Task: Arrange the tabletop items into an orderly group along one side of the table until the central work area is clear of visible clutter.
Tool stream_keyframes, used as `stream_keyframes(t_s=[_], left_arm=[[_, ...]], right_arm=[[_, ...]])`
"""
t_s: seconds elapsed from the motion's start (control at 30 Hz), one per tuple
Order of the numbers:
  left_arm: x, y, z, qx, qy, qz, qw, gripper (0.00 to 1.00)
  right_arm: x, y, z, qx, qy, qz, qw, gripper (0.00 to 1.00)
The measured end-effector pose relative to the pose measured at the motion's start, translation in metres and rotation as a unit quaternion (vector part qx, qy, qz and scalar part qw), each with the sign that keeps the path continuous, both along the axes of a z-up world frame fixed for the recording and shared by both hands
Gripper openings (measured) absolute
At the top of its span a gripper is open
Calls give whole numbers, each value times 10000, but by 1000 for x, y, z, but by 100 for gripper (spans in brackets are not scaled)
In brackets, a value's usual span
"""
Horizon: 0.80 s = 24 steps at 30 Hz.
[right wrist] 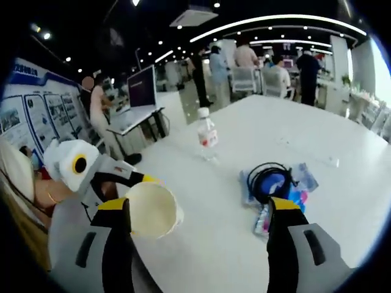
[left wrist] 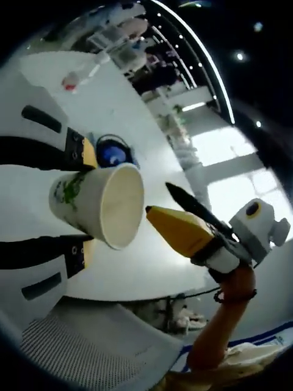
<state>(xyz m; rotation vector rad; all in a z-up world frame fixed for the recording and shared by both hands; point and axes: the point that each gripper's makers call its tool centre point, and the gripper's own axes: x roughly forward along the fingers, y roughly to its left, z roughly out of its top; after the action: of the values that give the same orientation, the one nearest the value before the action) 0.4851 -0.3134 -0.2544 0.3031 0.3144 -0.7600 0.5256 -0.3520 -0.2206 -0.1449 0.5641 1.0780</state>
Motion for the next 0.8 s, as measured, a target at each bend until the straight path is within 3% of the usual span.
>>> stream_keyframes(t_s=[0.13,0.27,0.37,0.47,0.53,0.67,0.8], left_arm=[[7,13,6,-170,-32,251,9995,38],[12,20,17,-764,15,528,9957,38],[16,27,21,-973,50,662,9930,38],[19,32,23,-996,-13,778,9920,38],[22,36,22,-1135,92,966,9888,38],[35,52,19,-814,25,1339,9876,38],[46,55,25,-859,-13,1440,9858,38]], right_arm=[[3,-2,-2,-24,-91,-16,10000,99],[5,-3,-5,-32,-109,-3,9999,99],[7,-4,-8,-27,-96,-32,9999,99],[9,-5,-10,-11,-80,-71,9999,99],[12,-8,-12,-37,-58,-128,9999,99],[17,-11,-16,-90,-61,-189,9998,99],[20,-15,-20,-95,-29,-215,9997,99]])
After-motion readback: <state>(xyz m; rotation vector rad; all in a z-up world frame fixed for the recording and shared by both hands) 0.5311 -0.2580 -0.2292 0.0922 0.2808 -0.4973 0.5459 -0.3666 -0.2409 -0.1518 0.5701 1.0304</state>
